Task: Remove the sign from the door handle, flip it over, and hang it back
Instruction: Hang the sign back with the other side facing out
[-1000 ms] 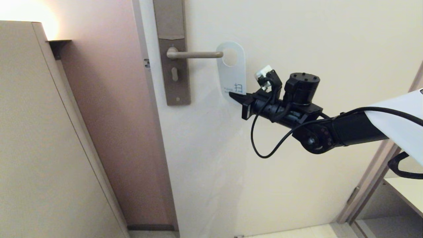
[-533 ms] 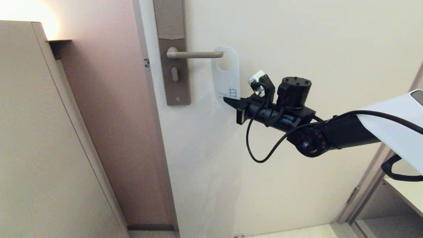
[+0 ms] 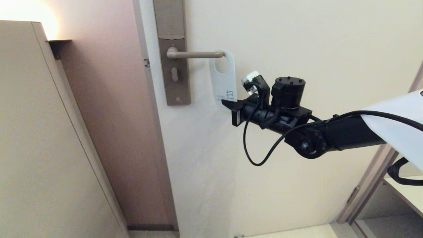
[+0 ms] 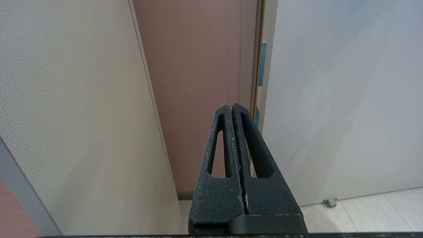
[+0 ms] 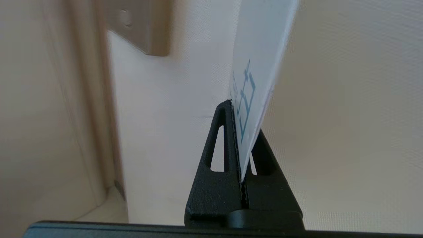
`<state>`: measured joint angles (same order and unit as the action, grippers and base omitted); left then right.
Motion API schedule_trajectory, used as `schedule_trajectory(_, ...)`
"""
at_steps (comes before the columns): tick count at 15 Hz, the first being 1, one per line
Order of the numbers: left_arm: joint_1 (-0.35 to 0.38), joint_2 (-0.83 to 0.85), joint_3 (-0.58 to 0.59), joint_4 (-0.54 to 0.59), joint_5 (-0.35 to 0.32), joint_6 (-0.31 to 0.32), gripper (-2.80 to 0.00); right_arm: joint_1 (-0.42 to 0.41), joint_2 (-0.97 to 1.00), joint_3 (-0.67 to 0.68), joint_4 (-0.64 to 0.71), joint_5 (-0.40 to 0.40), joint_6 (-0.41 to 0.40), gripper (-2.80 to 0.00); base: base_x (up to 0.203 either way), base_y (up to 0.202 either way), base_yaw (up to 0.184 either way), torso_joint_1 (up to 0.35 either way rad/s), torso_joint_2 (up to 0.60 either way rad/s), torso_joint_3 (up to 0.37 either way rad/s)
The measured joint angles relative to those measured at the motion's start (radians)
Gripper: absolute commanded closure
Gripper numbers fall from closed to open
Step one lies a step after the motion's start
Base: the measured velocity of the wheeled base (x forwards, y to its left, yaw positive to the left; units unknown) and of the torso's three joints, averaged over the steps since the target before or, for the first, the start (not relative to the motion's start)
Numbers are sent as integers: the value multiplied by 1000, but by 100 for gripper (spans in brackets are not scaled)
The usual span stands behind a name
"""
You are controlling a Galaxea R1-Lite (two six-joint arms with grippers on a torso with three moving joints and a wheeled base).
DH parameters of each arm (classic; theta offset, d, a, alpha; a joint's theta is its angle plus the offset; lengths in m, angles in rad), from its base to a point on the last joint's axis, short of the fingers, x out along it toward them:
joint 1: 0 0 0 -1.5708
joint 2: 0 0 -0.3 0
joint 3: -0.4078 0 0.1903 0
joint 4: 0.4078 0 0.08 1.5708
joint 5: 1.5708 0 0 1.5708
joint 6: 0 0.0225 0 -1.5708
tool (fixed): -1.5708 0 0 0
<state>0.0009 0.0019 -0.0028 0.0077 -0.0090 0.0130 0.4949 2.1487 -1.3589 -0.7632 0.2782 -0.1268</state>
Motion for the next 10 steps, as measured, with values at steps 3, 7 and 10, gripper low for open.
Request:
schedule_trajectory(3,0,0,1,0,0,0,0,4,-9,-21,29,-36,11,0,0,0,0,0,0,0)
schedule_trajectory(7,0,0,0,0,0,1,0,4,-16,-81,71,-46,17,0,0,0,0,0,0,0)
schedule_trajectory(10,0,0,0,0,0,1,0,3,-22,-95,72,-50,17,0,0,0,0,0,0,0)
